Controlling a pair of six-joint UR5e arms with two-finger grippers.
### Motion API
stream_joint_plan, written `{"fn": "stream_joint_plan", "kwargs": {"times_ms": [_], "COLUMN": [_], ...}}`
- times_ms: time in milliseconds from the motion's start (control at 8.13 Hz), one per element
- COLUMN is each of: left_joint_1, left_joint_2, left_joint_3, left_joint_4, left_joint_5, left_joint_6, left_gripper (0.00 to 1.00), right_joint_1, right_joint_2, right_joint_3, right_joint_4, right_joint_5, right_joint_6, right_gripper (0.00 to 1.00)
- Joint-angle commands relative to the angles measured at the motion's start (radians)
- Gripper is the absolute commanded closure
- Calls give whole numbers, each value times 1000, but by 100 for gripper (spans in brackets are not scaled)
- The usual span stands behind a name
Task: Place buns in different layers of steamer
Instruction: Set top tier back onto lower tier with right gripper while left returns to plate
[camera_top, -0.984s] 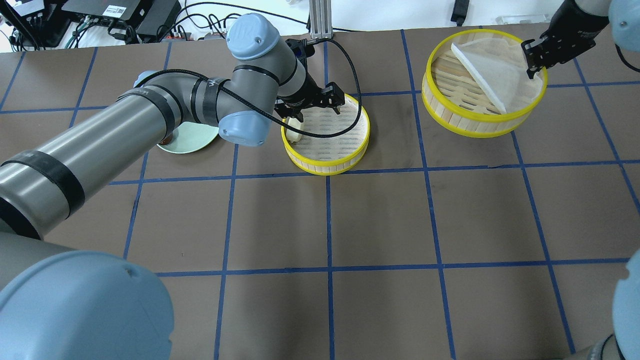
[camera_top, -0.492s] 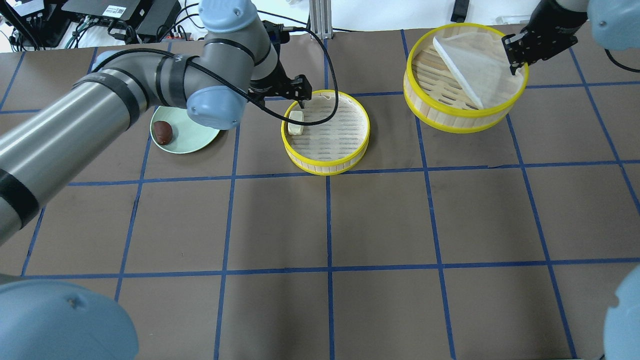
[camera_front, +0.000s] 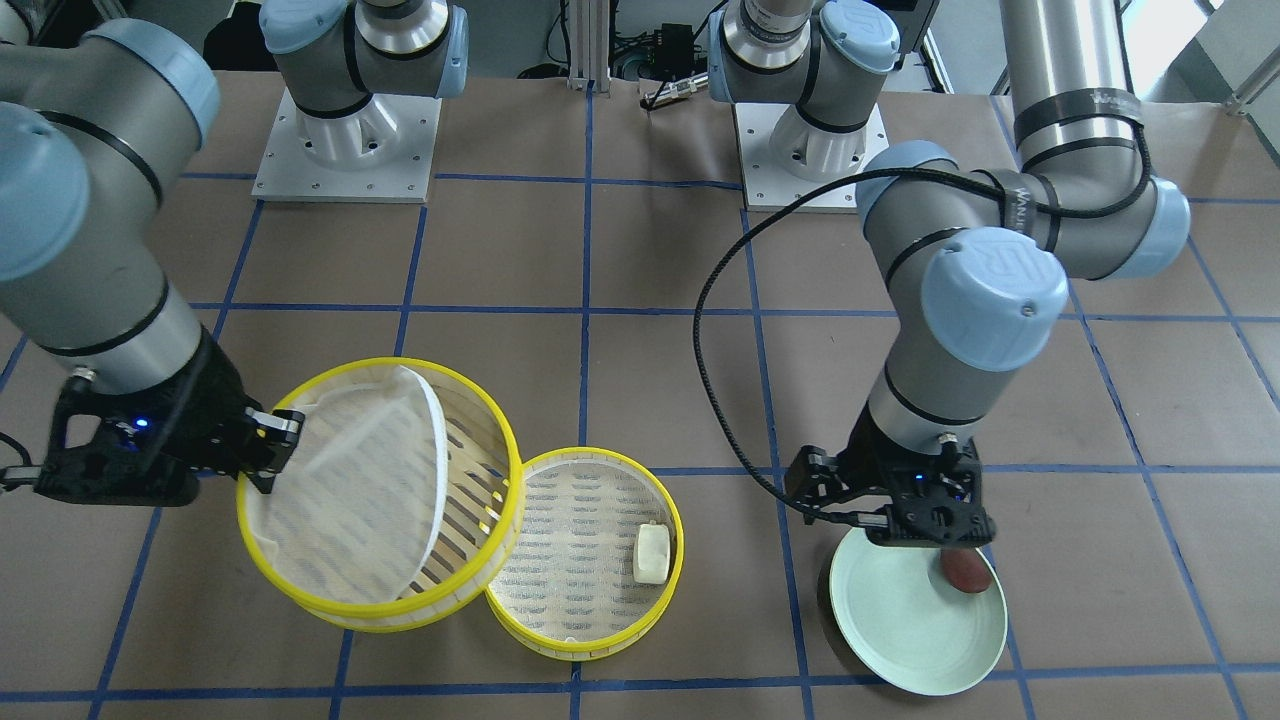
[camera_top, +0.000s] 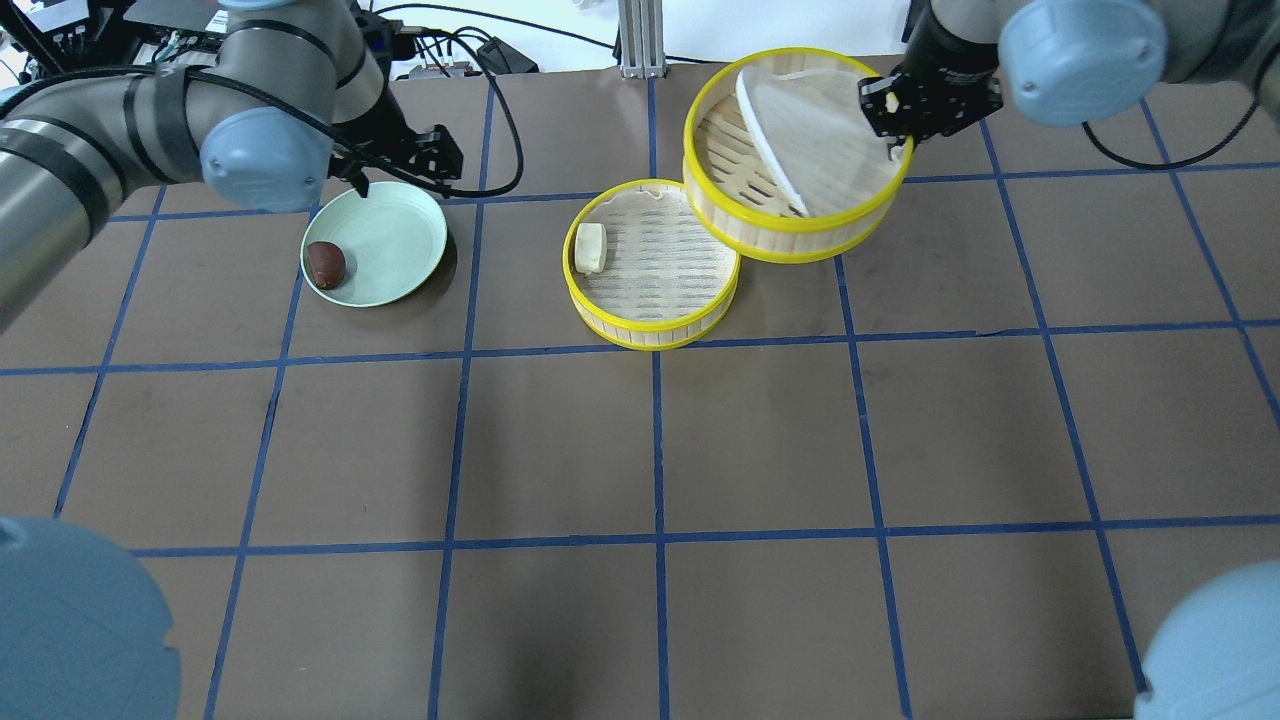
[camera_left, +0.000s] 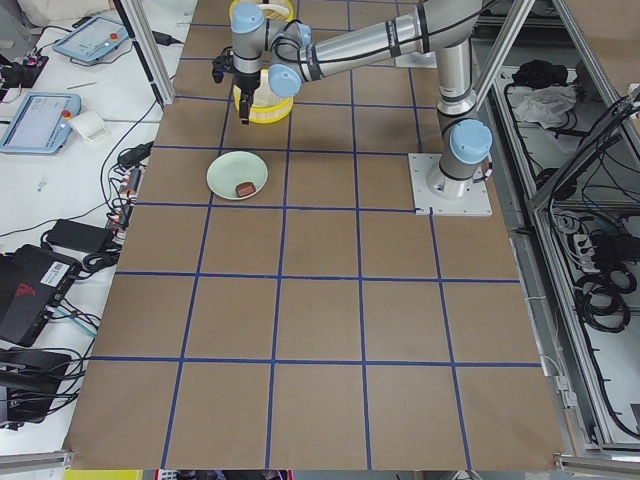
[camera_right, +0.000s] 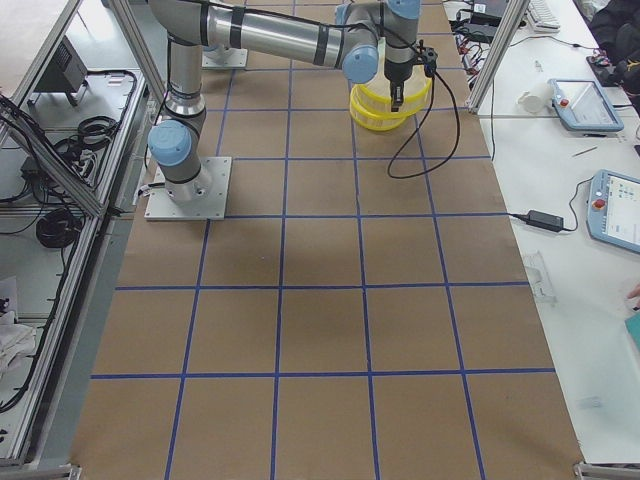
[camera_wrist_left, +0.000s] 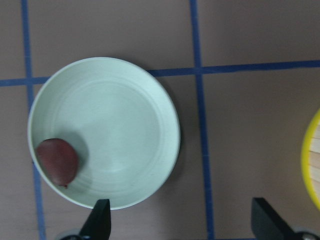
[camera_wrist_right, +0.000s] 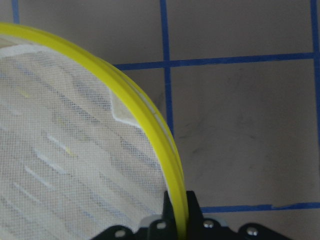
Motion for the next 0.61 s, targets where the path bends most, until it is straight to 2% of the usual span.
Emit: {"fn": "stream_joint_plan", "kwargs": {"times_ms": [0, 369, 492], "left_joint_1": [153, 180, 182], "left_joint_2": [1, -60, -103], "left_joint_3": [-17, -57, -59], "left_joint_4": [-11, 5, 61], "left_joint_5": [90, 101, 106], "left_joint_6": [177, 192, 172], "left_gripper": [0, 0, 0], "right_joint_1": [157, 206, 226], "right_joint_2": [90, 145, 156], "right_joint_3": [0, 10, 13], "right_joint_4": [-129, -149, -160], "right_joint_5": [3, 6, 6], "right_joint_6": [248, 375, 409], "right_gripper": [100, 100, 100]}}
